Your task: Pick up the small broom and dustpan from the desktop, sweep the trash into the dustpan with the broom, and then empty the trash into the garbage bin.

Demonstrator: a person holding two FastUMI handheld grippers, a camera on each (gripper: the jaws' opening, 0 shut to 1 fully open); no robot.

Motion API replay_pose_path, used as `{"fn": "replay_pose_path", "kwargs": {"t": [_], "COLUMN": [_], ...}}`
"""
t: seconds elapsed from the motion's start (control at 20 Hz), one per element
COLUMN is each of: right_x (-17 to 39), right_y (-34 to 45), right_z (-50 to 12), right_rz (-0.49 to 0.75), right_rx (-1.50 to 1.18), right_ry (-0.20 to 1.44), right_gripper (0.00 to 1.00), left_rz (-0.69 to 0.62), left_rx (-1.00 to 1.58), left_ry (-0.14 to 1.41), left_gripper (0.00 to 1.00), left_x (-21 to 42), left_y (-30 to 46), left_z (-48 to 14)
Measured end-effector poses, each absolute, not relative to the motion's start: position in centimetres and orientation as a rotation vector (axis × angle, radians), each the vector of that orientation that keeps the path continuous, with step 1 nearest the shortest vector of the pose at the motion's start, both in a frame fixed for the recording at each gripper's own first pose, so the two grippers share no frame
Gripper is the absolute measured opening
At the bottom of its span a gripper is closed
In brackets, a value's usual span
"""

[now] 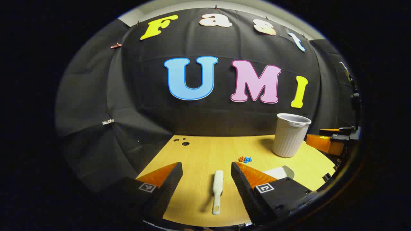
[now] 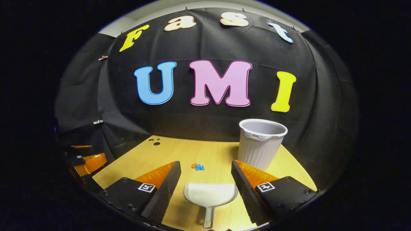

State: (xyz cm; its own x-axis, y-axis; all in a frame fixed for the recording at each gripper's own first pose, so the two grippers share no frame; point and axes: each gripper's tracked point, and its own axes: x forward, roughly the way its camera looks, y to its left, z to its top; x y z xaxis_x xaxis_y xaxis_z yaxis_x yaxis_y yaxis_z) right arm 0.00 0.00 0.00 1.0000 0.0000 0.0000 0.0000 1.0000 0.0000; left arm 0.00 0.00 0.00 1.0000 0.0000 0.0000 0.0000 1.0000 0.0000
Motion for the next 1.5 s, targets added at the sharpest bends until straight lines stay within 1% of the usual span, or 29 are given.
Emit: {"fn": "replay_pose_path", "kwargs": {"t": [0.15, 0.45, 0.75, 1.0, 1.2, 1.5], "right_x": [0.2, 0.7, 0.9, 1.5, 1.4, 1.2], "right_y": [0.4, 0.7, 0.2, -1.0, -1.6, -2.3], "right_z": [-0.6, -1.9, -2.7, -3.5, -4.8, -6.9], "right_rz": [0.012, 0.029, 0.018, 0.0, -0.009, -0.018], "right_rx": [-0.002, 0.004, 0.003, 0.003, 0.004, 0.024], "right_ry": [0.022, 0.065, 0.087, 0.108, 0.144, 0.212], "right_gripper": [0.98, 0.98, 0.98, 0.98, 0.98, 0.98], "left_rz": [-0.037, -0.04, -0.041, -0.084, -0.123, -0.118], "left_rx": [-0.023, -0.066, -0.081, -0.057, -0.033, -0.006], "left_ry": [0.039, 0.118, 0.178, 0.249, 0.354, 0.57], "left_gripper": [0.96, 0.96, 0.96, 0.96, 0.96, 0.97], "left_x": [0.3, 1.3, 3.0, 4.5, 6.4, 9.4], "left_y": [-0.6, -0.3, 0.1, -0.9, -2.3, -2.9], "left_z": [-1.3, -3.7, -5.7, -7.7, -10.7, -16.5]}}
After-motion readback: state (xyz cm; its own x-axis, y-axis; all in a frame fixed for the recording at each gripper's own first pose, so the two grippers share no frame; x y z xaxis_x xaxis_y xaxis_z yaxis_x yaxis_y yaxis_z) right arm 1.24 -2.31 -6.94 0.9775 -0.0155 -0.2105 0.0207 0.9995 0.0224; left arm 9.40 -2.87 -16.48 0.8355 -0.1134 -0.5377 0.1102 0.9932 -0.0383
